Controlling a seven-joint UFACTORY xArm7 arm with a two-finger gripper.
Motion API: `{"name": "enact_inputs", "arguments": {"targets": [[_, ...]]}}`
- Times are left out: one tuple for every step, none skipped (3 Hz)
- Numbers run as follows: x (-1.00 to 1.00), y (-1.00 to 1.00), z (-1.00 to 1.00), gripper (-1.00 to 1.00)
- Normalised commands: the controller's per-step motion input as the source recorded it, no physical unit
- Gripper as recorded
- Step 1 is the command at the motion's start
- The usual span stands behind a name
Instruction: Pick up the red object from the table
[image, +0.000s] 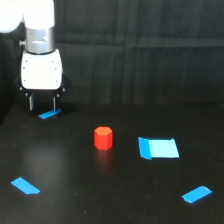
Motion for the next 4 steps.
{"name": "enact_inputs", "arguments": {"targets": [[0.7,-0.32,-0.27,0.92],[0.64,-0.48,-0.31,1.0],[0.88,-0.66,-0.19,1.0],[0.88,-0.69,-0.27,1.0]]}}
